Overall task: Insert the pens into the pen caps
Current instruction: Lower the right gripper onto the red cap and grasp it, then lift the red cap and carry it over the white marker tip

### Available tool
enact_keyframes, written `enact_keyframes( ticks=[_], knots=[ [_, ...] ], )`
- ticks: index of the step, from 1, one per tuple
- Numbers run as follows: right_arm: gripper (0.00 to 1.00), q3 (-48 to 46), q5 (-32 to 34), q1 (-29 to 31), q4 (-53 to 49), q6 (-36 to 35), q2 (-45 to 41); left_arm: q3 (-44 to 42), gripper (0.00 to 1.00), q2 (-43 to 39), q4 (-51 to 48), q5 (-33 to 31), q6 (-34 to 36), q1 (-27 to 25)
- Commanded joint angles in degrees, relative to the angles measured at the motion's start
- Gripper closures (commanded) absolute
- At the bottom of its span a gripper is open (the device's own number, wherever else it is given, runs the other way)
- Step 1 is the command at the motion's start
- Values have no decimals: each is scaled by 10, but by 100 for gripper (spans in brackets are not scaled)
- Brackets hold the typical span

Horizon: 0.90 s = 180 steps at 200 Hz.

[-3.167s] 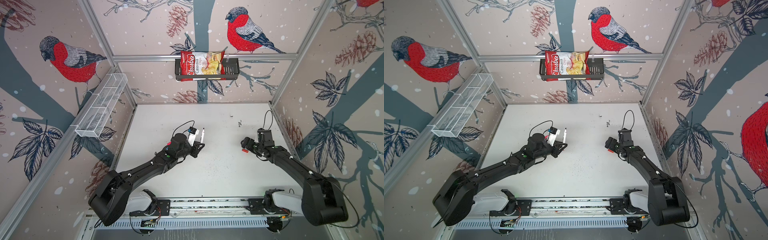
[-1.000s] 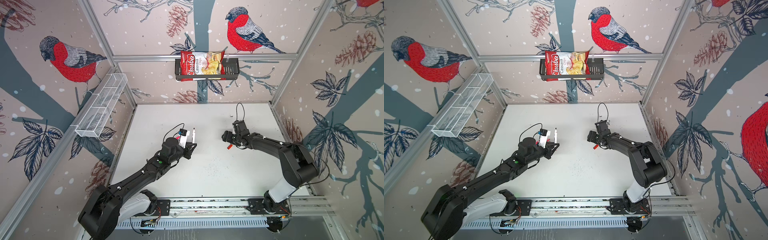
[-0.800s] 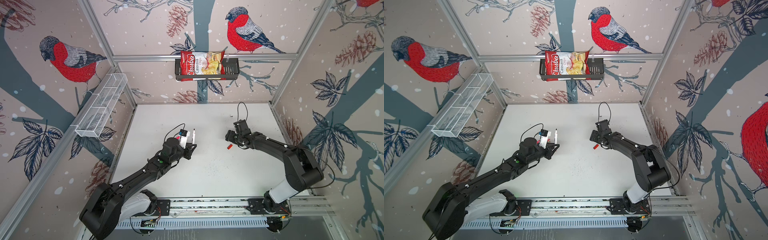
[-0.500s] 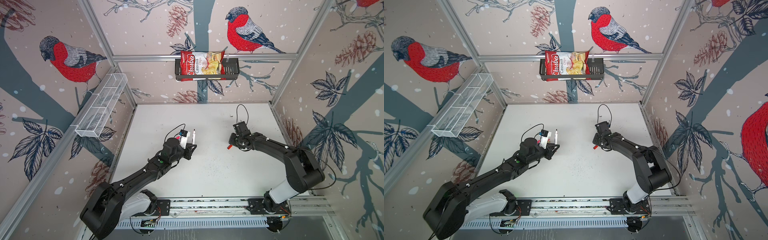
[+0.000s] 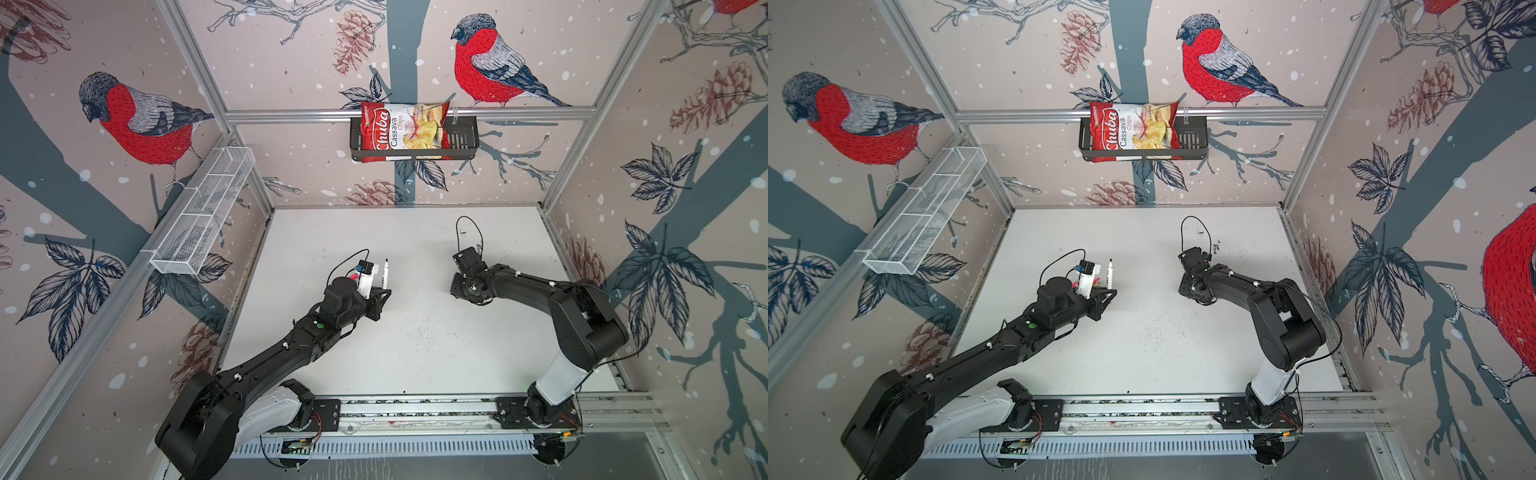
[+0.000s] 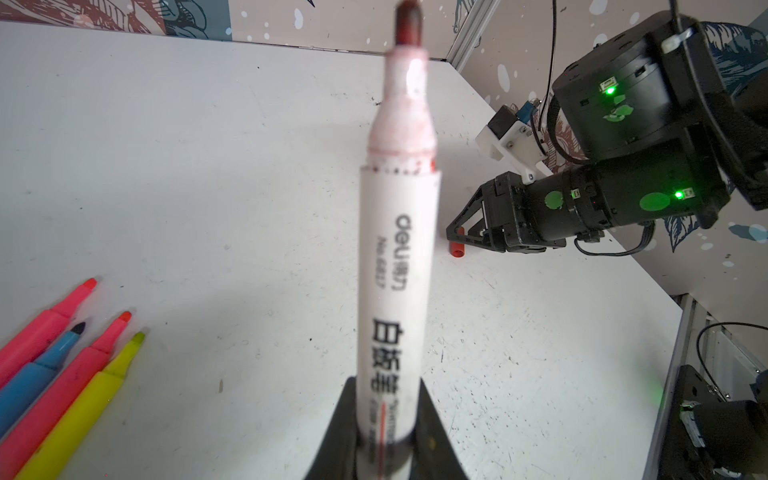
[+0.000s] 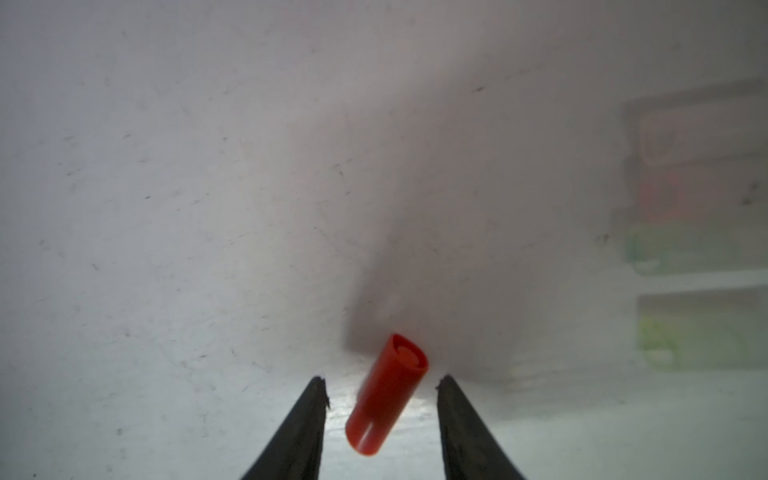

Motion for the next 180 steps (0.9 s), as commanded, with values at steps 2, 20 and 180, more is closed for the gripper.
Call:
enact_keyframes(
  ticks=[2, 20, 180],
  knots=[
    [55, 4, 17, 3, -7, 10, 4, -1, 100, 2, 6, -9, 9, -1],
    [56, 9, 17, 2, -5, 8, 13, 0, 100, 2, 4, -10, 11, -1],
    [89, 7, -73, 14, 40, -60, -81, -20, 100, -14, 36, 16, -3, -6]
  ],
)
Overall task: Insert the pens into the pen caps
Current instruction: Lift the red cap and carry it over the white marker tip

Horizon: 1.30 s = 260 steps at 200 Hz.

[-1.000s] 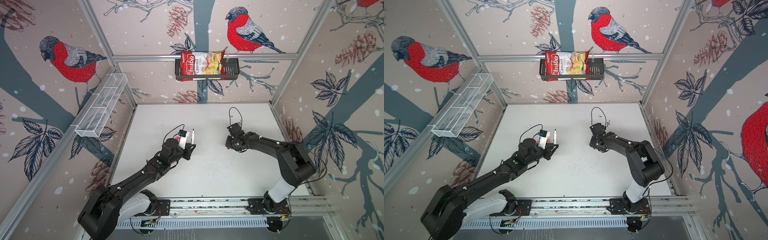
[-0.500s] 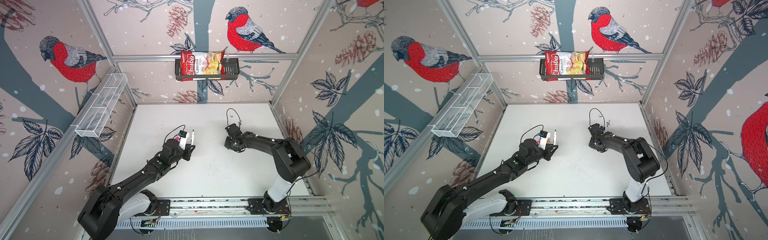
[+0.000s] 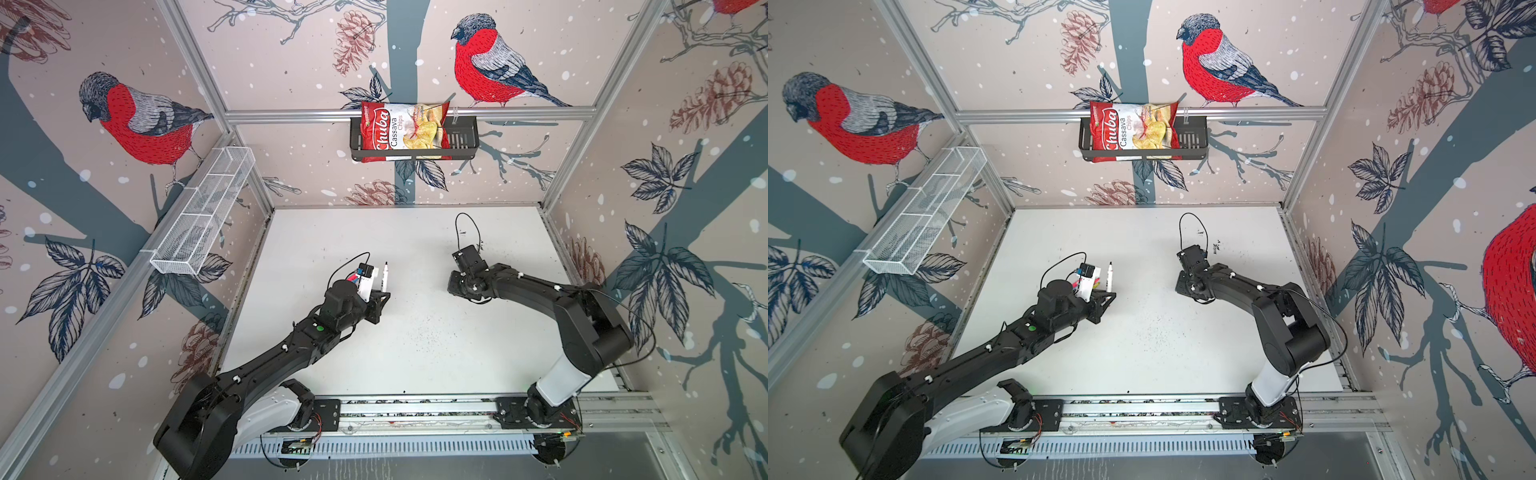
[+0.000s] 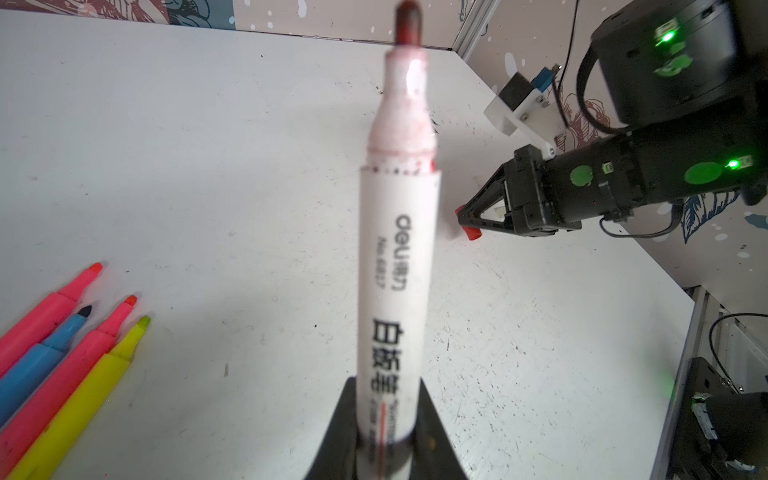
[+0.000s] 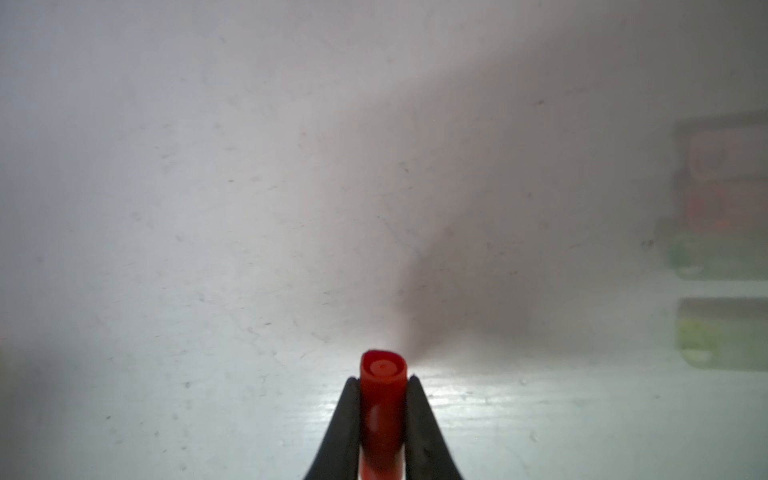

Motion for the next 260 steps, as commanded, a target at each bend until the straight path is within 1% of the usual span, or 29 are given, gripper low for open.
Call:
enact_keyframes(
  ticks=[1, 25, 45, 56, 74, 93, 111, 137, 160, 220, 260],
  knots=[
    [89, 3, -41, 1, 29, -34, -37, -5, 100, -3, 37, 24, -6, 0],
    [90, -14, -78, 3, 75, -48, -91, -11, 100, 0, 56, 37, -12, -12],
    [91, -46, -119, 3, 150, -55, -152, -16, 100, 4, 88, 42, -20, -43],
    [92, -68, -133, 2, 195, -52, -191, -22, 100, 13, 121, 49, -31, -62],
    [95, -92, -147, 2, 251, -48, -250, -44, 100, 31, 213, 77, -63, -80],
    [95, -107, -187, 2, 297, -56, -284, -64, 100, 51, 298, 100, -102, -88],
    [95, -133, -228, 3, 359, -47, -308, -61, 100, 73, 332, 108, -113, -103],
    [96, -169, -280, 4, 445, -32, -321, -40, 100, 102, 358, 118, -117, -125],
    [96, -186, -307, 8, 489, -28, -324, -36, 100, 121, 397, 131, -136, -130],
    [97, -186, -320, 25, 515, -40, -324, -14, 100, 148, 397, 144, -137, -142],
    [97, -189, -321, 33, 534, -42, -320, 3, 100, 149, 372, 140, -128, -148]
  ],
)
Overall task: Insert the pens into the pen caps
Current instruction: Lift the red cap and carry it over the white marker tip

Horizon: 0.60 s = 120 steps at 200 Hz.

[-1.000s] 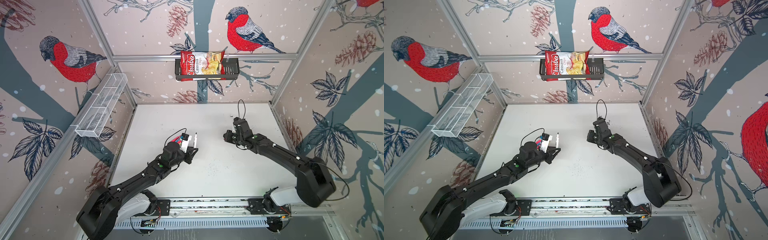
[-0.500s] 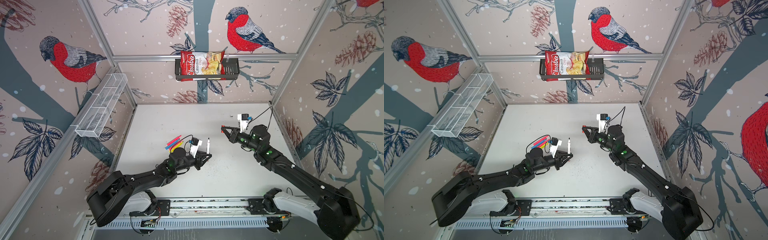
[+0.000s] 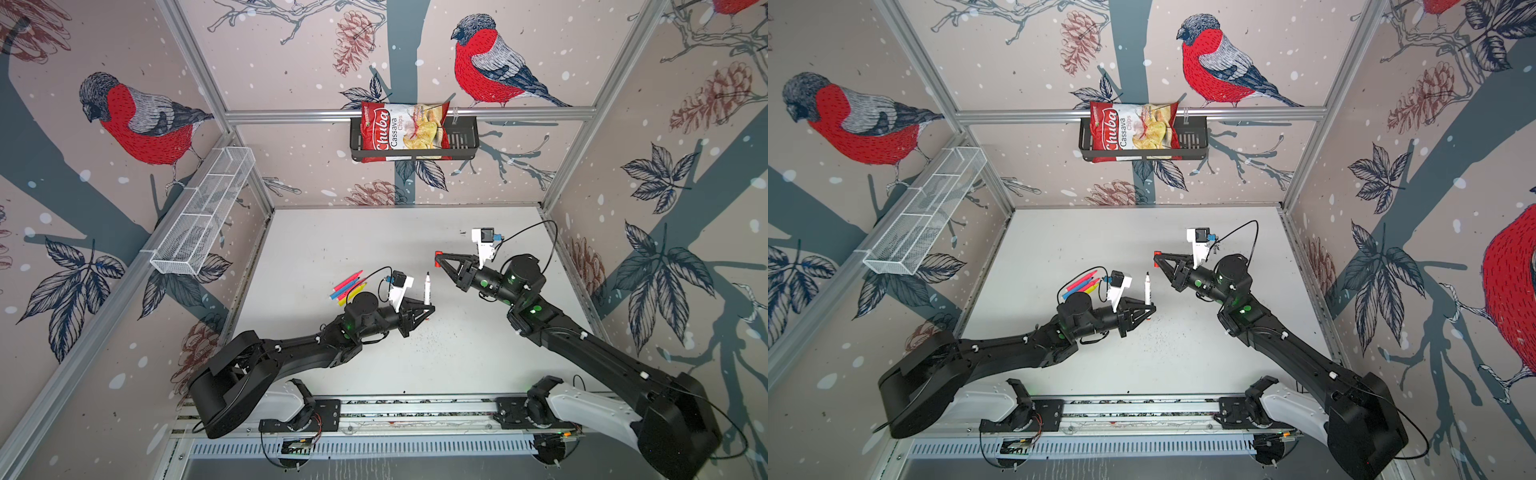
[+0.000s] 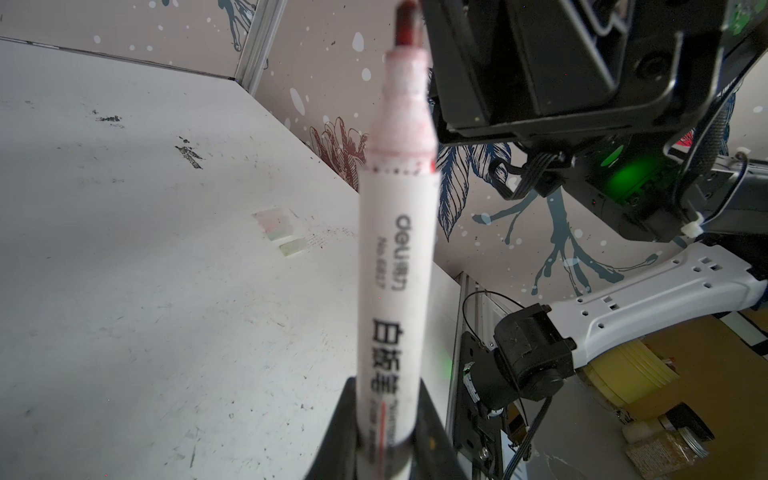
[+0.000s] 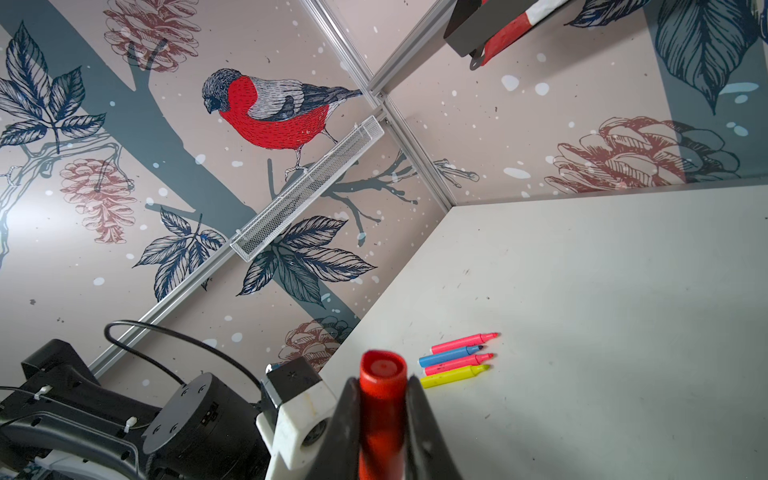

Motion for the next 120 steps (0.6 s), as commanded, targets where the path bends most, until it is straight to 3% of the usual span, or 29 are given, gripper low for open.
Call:
enact_keyframes(
  ticks=[1, 120],
  knots=[
    [97, -3, -9, 6, 43, -6, 2, 8, 100, -1, 13, 7, 8, -3],
    [97, 0, -9, 19, 42, -14, 6, 34, 100, 3, -15, 10, 15, -5]
  ],
)
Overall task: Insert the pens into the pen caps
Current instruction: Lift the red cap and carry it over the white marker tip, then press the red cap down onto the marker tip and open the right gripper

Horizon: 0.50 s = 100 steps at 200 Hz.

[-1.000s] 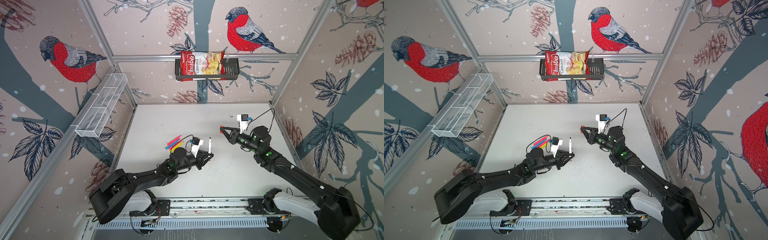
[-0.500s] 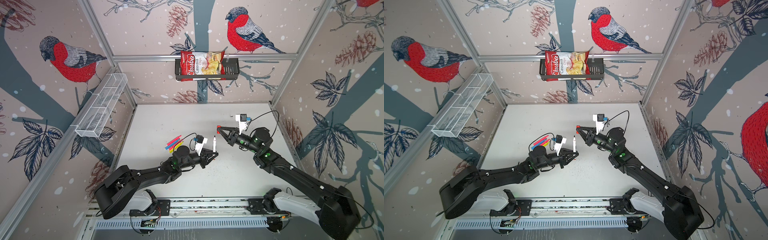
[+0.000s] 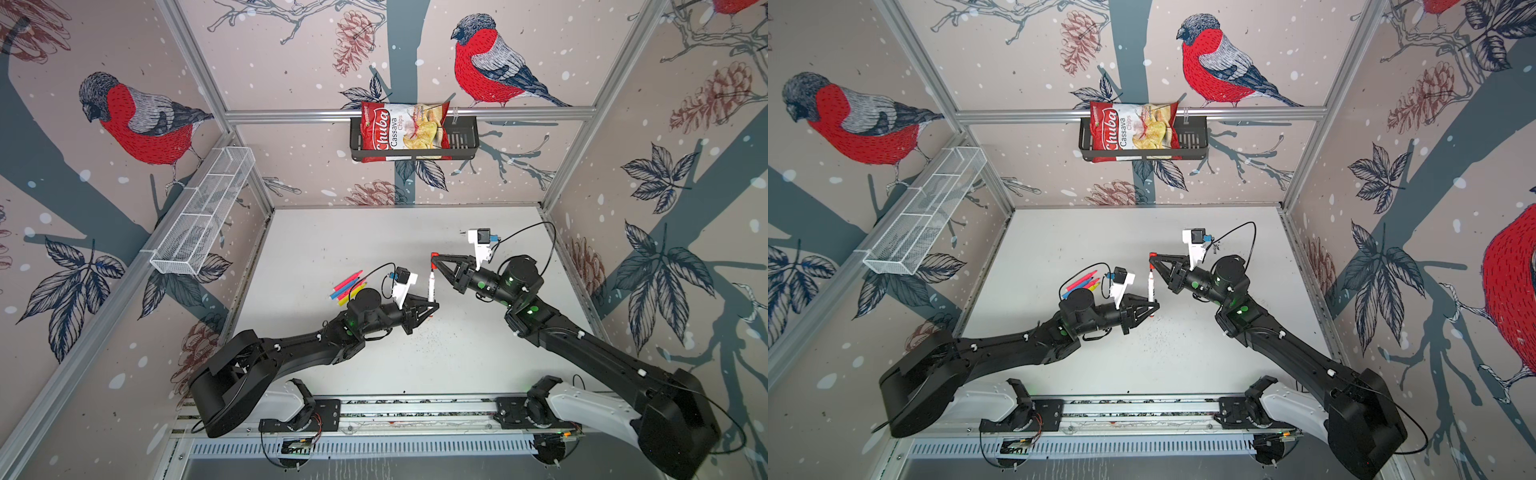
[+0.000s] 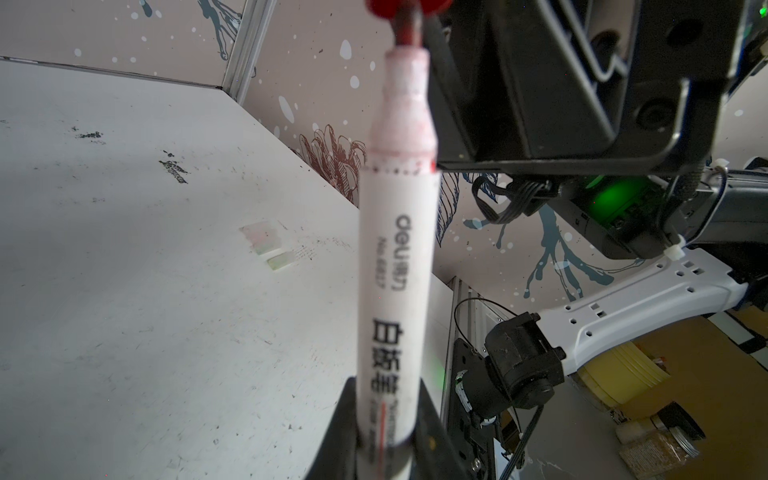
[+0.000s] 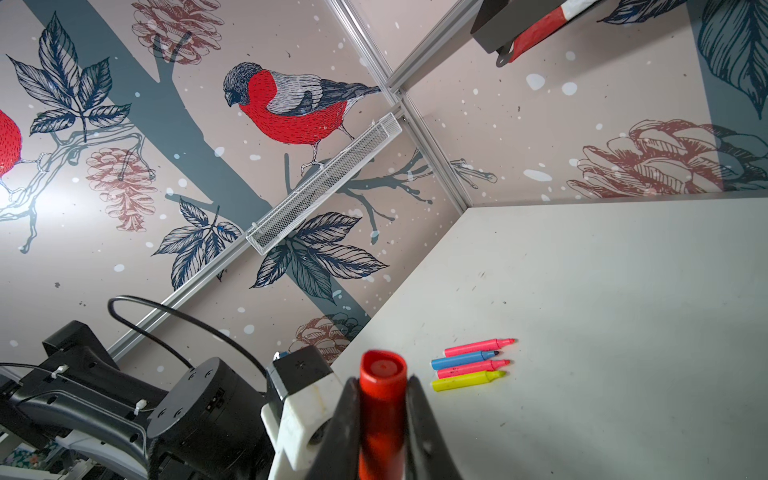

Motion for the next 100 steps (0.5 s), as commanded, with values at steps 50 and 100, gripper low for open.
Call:
enact_keyframes(
  ticks=[50, 100],
  knots=[
    [97, -8, -17, 5, 41, -9, 0, 10, 100, -2, -3, -2, 12, -1],
    [96, -23, -20, 8, 51, -12, -8, 12, 100, -3, -1, -4, 7, -1]
  ],
)
